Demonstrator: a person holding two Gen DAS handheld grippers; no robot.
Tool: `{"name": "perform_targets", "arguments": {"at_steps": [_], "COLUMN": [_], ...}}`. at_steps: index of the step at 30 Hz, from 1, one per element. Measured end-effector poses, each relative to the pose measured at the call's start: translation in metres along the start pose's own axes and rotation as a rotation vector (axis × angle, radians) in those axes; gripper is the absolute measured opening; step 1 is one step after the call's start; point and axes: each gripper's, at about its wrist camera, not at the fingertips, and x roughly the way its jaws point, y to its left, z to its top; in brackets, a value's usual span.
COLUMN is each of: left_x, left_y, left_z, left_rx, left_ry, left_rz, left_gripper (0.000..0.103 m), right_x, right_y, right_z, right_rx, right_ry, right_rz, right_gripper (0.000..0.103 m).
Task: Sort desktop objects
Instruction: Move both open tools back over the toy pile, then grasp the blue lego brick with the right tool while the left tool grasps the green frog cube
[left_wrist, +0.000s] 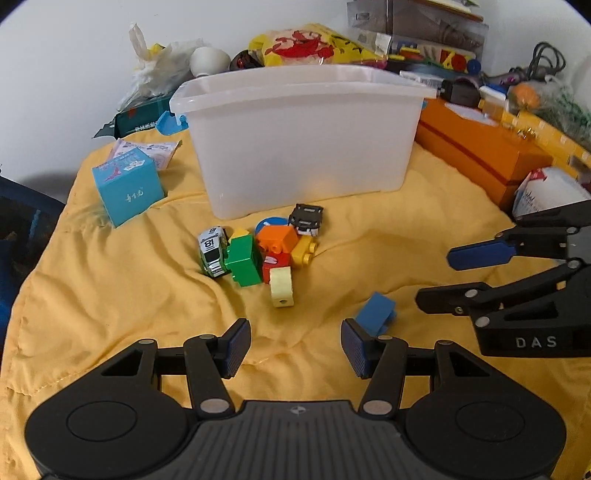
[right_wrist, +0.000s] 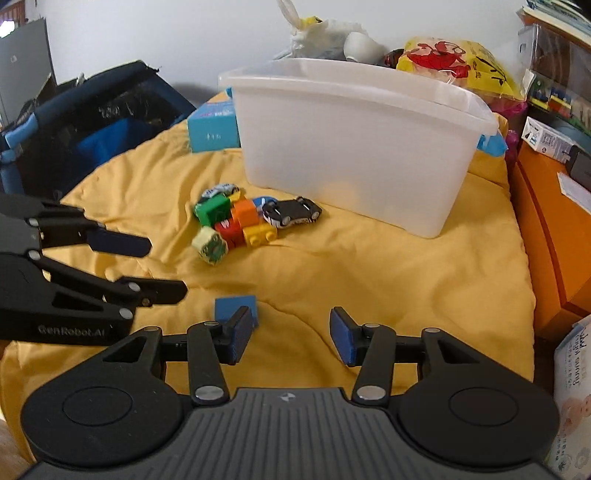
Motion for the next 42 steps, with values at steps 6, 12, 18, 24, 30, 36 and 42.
{"name": "perform_targets", "arguments": {"at_steps": [6,12,18,24,30,36,42], "left_x": [0.001,-0.003,-0.01,0.005,0.033,0.055,0.026], "left_y": [0.0,0.007,0.016,0.011,0.002,0.018,0.016], "left_z": [-0.002,-0.002,0.007,0.023,0.034,0.034,0.028], "left_rx": [0.024,0.007,-0.012,0.008,0.054,-0.061,-0.062], "left_ry": [0.025,0.012,-0.053,-0.056,-0.019,0.054,0.058], "left_rz": [0.001,0.037,0.016,-0.027,-0.04,-0.124,-0.222], "left_gripper": [0.058,0.057,0.058,0.057,0.057,0.017,0.017], "right_x": [-0.003,0.01,0.019,0.031,0.022,0.01,0.006], "right_y": [0.009,0.03,0.031,0.027,0.022,0.013,0.006], "right_z": [-0.011,0.0,-0.002,-0.004,-0.011,-0.021,-0.027], "right_rx": [-0.037,-0.09,-0.072,-0.017,-0.023,-0.012,0.005], "right_ry": [0.007,0.008,0.024,0.036,0.021,0.031,0.045], "right_rz": [0.002,0.058,0.06,0.102,0.051,0.0,-0.027], "right_gripper": [0.05,0.042,0.043,0.046,0.034,0.034,0.034]}}
